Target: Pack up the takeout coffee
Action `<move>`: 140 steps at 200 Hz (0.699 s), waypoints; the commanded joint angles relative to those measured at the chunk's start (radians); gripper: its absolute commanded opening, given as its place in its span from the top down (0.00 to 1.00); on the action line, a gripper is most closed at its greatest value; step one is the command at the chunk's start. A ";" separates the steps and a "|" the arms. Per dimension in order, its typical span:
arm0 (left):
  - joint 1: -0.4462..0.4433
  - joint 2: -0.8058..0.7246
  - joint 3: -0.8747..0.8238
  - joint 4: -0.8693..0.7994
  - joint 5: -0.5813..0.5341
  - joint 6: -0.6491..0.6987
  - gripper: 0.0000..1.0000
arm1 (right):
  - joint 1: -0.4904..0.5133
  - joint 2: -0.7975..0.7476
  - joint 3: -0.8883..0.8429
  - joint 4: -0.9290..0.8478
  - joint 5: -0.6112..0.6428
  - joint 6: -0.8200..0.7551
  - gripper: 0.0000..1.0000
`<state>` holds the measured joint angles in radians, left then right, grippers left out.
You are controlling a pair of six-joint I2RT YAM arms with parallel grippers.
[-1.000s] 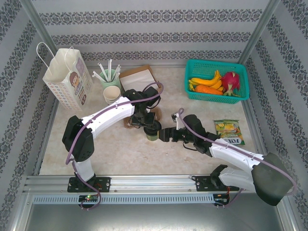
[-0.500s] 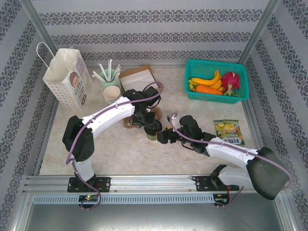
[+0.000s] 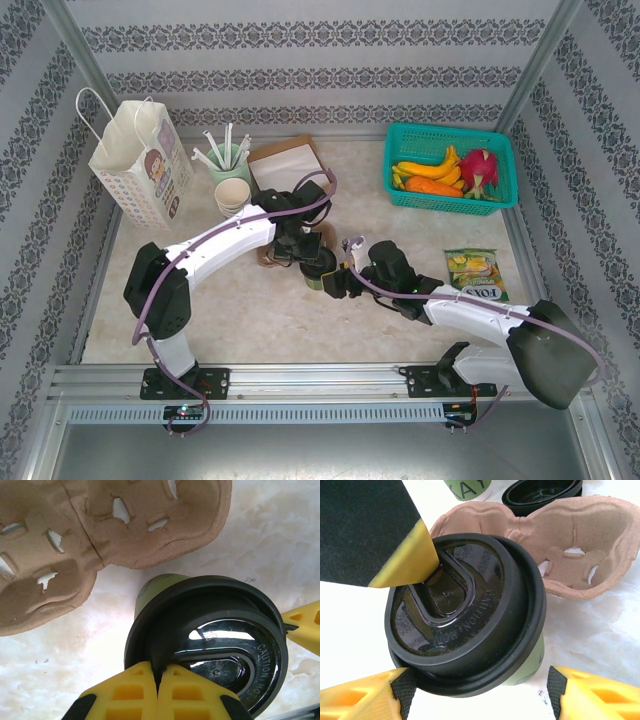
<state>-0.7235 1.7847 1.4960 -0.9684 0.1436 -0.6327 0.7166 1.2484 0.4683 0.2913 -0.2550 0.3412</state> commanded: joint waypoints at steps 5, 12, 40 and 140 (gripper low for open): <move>-0.052 0.136 -0.094 -0.024 0.132 0.013 1.00 | 0.010 0.106 0.001 -0.095 0.114 -0.032 0.27; -0.056 0.139 -0.085 -0.028 0.131 0.017 1.00 | 0.017 0.114 0.016 -0.092 0.110 -0.030 0.27; -0.062 0.145 -0.051 -0.048 0.120 0.028 1.00 | 0.021 0.150 0.049 -0.044 0.084 0.016 0.25; -0.060 0.151 0.052 -0.117 0.019 0.048 1.00 | -0.080 -0.009 0.007 -0.052 -0.003 0.151 0.15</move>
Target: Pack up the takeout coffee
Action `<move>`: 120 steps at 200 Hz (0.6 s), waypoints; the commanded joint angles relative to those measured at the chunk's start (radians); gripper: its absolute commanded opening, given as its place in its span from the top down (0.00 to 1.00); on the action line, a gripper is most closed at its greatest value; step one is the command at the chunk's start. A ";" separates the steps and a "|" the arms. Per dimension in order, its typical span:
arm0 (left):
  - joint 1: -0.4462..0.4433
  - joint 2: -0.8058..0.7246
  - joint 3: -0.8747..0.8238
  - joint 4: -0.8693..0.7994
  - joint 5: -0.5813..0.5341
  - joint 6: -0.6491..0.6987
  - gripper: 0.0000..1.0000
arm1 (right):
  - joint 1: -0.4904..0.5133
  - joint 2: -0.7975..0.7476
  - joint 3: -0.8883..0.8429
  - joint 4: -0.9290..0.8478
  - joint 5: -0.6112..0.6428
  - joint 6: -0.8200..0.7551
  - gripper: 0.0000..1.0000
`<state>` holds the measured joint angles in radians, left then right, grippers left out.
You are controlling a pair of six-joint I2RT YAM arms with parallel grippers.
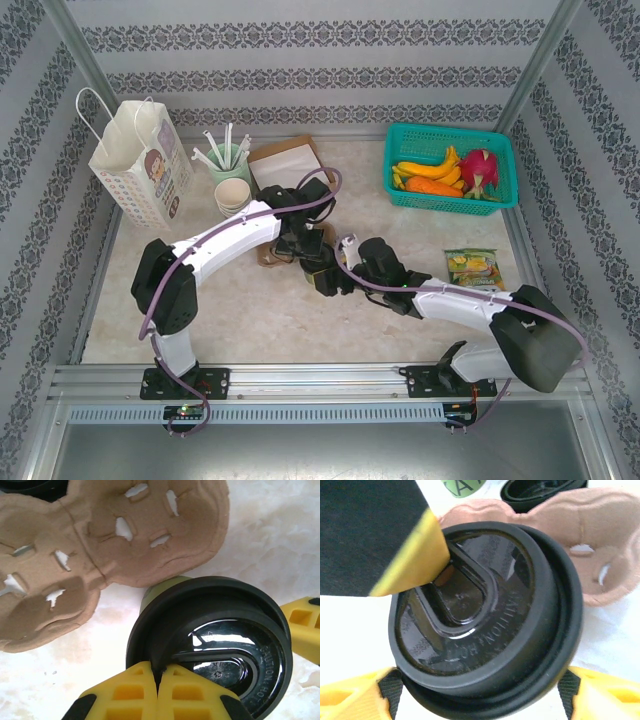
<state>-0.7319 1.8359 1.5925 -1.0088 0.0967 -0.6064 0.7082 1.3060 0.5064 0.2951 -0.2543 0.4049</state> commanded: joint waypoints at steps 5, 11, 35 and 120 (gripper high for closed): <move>-0.052 0.097 -0.041 -0.078 0.063 0.022 1.00 | -0.089 -0.084 -0.036 -0.063 -0.025 0.103 0.14; -0.052 0.097 -0.035 -0.079 0.062 0.023 1.00 | -0.109 -0.102 -0.040 -0.075 -0.041 0.121 0.14; -0.052 0.096 -0.012 -0.079 0.060 0.032 0.98 | -0.197 -0.134 -0.041 -0.107 -0.136 0.202 0.19; -0.052 0.097 0.046 -0.091 0.049 0.055 0.95 | -0.240 -0.017 0.094 -0.155 -0.284 0.322 0.32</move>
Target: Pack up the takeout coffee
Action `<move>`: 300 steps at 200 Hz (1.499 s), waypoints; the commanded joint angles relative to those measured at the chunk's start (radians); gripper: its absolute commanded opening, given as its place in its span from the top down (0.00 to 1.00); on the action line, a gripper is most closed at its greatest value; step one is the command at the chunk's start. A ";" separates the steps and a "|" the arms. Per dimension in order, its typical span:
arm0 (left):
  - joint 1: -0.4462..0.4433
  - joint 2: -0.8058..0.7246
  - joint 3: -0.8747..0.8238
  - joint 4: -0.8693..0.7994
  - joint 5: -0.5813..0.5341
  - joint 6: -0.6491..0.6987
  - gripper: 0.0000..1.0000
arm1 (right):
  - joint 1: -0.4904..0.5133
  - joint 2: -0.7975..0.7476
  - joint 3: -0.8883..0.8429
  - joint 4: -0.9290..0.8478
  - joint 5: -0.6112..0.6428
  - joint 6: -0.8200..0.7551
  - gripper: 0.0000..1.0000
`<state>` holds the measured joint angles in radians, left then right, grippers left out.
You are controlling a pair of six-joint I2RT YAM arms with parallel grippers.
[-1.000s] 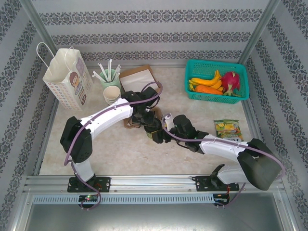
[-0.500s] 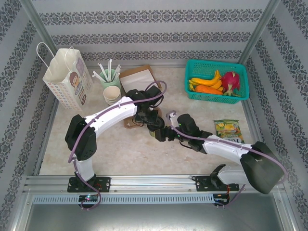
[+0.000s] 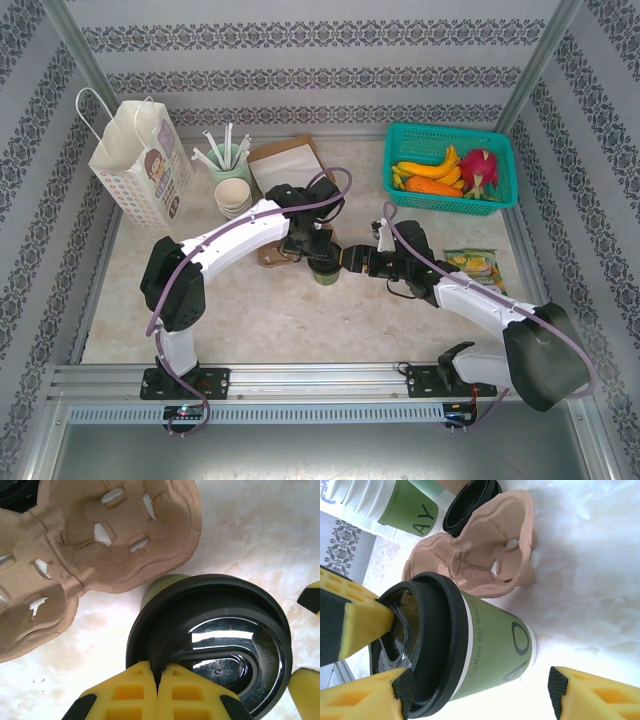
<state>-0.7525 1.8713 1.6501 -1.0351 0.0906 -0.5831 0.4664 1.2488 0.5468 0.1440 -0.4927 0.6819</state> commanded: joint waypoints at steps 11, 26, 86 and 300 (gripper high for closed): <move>-0.031 0.062 -0.010 -0.065 0.055 0.034 0.94 | 0.002 0.051 0.064 -0.012 -0.049 0.047 0.33; -0.031 0.064 -0.009 -0.065 0.057 0.034 0.94 | 0.001 0.062 0.074 -0.035 -0.040 0.045 0.36; -0.031 0.068 -0.004 -0.062 0.066 0.035 0.97 | 0.002 0.083 0.061 -0.096 0.012 0.038 0.50; -0.010 0.037 0.047 -0.059 -0.029 0.061 1.00 | -0.018 0.056 0.139 -0.140 0.077 0.132 0.66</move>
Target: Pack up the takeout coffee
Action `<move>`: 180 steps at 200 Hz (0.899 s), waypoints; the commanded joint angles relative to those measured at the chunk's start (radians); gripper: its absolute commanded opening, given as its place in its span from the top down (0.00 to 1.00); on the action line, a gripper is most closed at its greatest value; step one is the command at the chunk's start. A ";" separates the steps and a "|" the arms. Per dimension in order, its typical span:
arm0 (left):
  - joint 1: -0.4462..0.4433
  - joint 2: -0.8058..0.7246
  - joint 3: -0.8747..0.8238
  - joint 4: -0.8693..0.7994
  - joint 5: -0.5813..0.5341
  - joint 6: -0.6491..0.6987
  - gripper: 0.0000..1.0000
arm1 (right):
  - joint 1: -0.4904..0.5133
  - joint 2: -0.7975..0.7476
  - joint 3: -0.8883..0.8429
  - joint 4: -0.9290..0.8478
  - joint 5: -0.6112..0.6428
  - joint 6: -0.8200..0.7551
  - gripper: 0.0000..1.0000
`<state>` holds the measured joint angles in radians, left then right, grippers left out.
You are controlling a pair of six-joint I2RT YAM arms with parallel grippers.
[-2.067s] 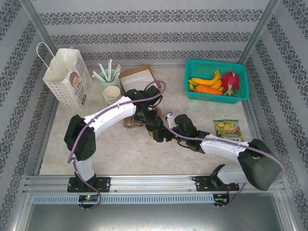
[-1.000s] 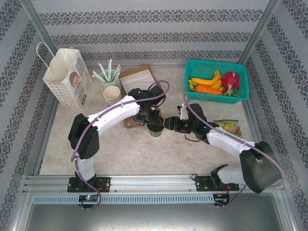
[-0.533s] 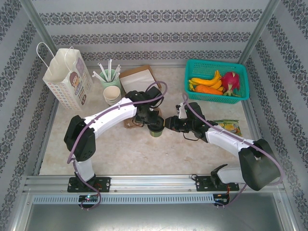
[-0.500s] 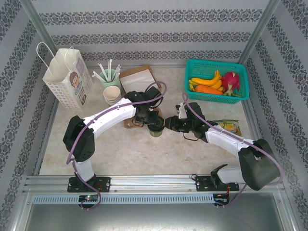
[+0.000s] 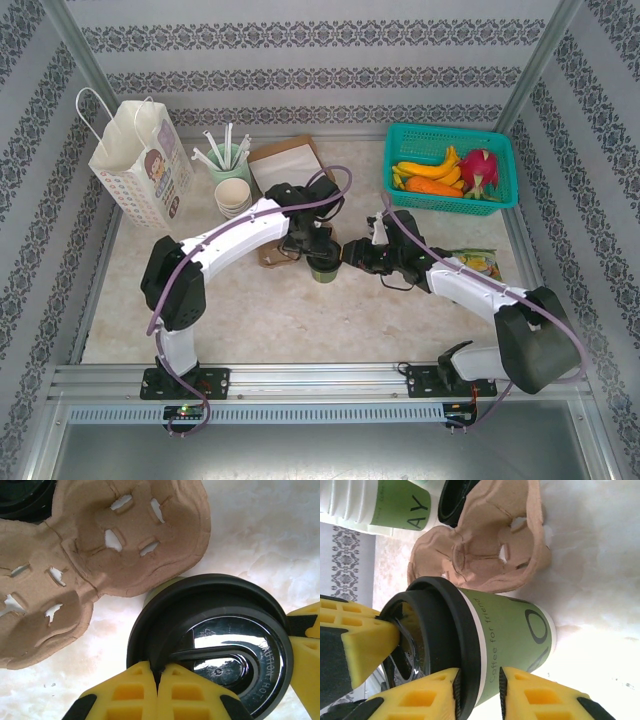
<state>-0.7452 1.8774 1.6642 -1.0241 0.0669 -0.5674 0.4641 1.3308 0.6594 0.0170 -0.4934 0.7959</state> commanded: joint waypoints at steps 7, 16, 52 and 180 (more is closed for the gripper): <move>-0.017 0.036 0.038 -0.073 -0.003 0.046 1.00 | -0.018 -0.032 0.026 -0.005 0.081 0.018 0.65; -0.017 0.040 0.042 -0.076 0.004 0.047 1.00 | -0.017 -0.041 0.025 0.004 0.082 0.021 0.64; -0.017 0.047 0.048 -0.080 0.020 0.045 1.00 | -0.019 -0.085 0.008 0.053 0.087 0.019 0.60; -0.014 0.072 0.093 -0.072 0.065 0.043 0.93 | 0.011 0.004 0.012 0.070 -0.034 0.018 0.20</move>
<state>-0.7471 1.9274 1.7378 -1.0626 0.1051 -0.5308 0.4587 1.3087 0.6601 0.0757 -0.4667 0.8165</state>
